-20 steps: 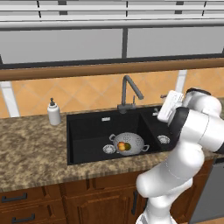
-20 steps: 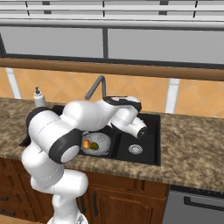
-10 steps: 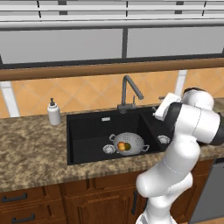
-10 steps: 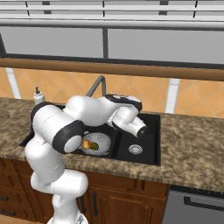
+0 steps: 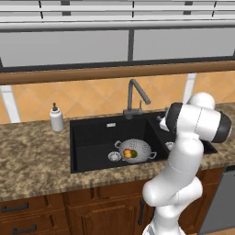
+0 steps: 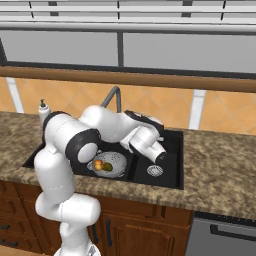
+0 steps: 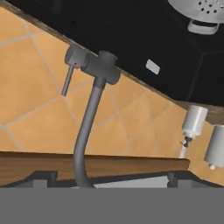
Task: Put the colander in the sink, put the peach, mango in the colander, and turn on the sink faucet and pour water over the colander.
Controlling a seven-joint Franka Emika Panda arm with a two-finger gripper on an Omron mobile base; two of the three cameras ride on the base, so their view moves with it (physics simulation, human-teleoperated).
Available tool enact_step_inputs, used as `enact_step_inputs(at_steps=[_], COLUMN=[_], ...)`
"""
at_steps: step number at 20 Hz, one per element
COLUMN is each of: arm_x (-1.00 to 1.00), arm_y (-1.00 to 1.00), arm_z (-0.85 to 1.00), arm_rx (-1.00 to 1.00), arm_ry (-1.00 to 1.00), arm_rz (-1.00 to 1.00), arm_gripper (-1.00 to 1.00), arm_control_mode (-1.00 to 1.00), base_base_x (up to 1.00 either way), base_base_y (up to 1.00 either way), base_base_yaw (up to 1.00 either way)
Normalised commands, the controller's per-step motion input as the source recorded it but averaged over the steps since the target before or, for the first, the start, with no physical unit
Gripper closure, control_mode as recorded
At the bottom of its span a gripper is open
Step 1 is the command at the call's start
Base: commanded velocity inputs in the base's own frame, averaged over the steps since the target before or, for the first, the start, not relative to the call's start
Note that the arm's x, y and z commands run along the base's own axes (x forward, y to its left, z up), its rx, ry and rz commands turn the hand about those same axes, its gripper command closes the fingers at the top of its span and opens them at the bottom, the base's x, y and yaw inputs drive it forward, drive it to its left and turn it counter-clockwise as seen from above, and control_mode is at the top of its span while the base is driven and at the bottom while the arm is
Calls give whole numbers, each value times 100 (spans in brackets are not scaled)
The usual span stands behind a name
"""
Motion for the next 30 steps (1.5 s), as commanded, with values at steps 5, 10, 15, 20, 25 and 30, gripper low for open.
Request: enact_step_inputs(at_steps=[5,10,15,20,25,30], arm_x=[38,39,38,30,27,25], arm_y=[1,0,16,30,21,1], arm_z=[2,4,0,-9,-17,-6], arm_rx=[3,5,0,0,0,4], arm_ry=[0,0,9,16,7,0], arm_rz=[5,8,9,5,3,1], arm_gripper=[-100,-100,-100,-100,-100,-100], arm_control_mode=[-100,-100,-100,-100,-100,-100], base_base_x=[0,0,0,0,0,0], base_base_y=[0,0,0,0,0,0], base_base_yaw=[0,0,0,0,0,0])
